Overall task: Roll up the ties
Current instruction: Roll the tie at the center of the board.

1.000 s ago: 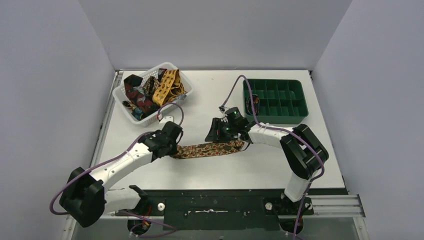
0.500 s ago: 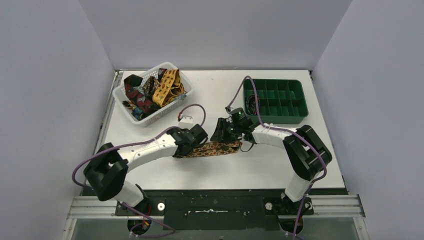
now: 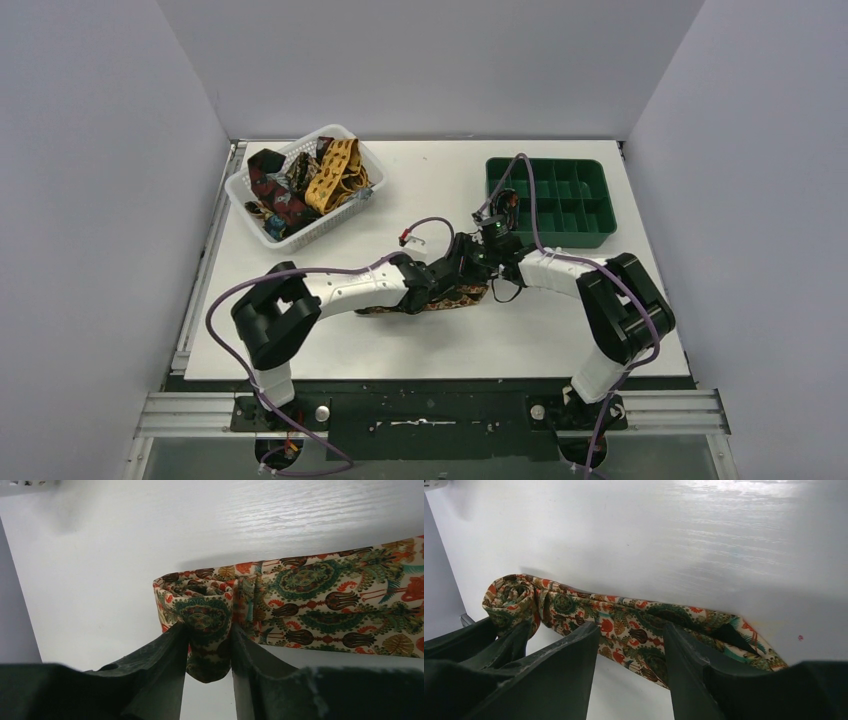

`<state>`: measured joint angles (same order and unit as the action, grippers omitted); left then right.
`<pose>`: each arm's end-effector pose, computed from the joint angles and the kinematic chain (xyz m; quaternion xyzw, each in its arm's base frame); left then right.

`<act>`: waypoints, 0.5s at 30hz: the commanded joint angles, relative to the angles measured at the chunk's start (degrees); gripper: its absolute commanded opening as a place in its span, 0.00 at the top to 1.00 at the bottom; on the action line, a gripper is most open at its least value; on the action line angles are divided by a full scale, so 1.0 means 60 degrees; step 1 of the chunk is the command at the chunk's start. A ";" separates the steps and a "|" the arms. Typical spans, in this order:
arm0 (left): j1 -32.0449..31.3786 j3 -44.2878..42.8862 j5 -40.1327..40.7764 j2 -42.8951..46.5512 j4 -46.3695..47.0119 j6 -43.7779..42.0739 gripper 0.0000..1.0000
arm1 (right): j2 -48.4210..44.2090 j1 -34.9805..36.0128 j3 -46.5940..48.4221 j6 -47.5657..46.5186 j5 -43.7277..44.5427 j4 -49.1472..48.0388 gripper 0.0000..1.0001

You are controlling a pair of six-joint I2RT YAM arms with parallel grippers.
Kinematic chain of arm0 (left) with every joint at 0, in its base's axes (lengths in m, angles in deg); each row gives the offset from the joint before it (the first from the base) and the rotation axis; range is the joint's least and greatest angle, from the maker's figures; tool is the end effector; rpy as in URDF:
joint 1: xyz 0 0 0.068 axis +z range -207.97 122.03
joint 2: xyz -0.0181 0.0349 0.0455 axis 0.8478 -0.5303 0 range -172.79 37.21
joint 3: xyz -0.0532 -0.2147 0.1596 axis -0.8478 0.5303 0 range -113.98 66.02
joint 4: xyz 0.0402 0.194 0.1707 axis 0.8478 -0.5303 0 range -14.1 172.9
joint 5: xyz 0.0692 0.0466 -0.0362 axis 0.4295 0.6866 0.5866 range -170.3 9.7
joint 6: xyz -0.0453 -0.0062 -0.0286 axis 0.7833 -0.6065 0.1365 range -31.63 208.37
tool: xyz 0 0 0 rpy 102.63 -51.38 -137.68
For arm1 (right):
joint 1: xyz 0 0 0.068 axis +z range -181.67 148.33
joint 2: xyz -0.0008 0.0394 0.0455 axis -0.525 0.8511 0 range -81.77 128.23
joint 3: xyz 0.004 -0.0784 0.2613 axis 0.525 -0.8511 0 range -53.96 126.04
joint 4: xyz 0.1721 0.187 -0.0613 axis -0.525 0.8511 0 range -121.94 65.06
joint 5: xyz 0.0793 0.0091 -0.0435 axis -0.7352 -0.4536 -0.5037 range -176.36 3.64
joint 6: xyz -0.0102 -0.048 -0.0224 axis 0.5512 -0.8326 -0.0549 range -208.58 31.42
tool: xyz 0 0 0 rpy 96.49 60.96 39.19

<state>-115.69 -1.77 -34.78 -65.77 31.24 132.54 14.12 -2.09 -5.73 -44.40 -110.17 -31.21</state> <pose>0.1921 -0.2566 0.1797 0.0981 0.9166 0.2240 0.3163 0.2774 0.1740 0.1557 0.0436 0.9166 0.3628 0.1622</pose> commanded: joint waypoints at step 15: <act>0.0912 0.1372 -0.3909 0.2602 0.3663 -0.0624 0.43 | -0.0900 -0.0269 0.0020 -0.0011 -0.0425 -0.0395 0.44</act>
<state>-113.89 3.50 -50.21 -58.39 44.00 129.48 11.48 -3.25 -6.76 -44.42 -111.77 -31.47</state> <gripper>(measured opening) 0.559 0.555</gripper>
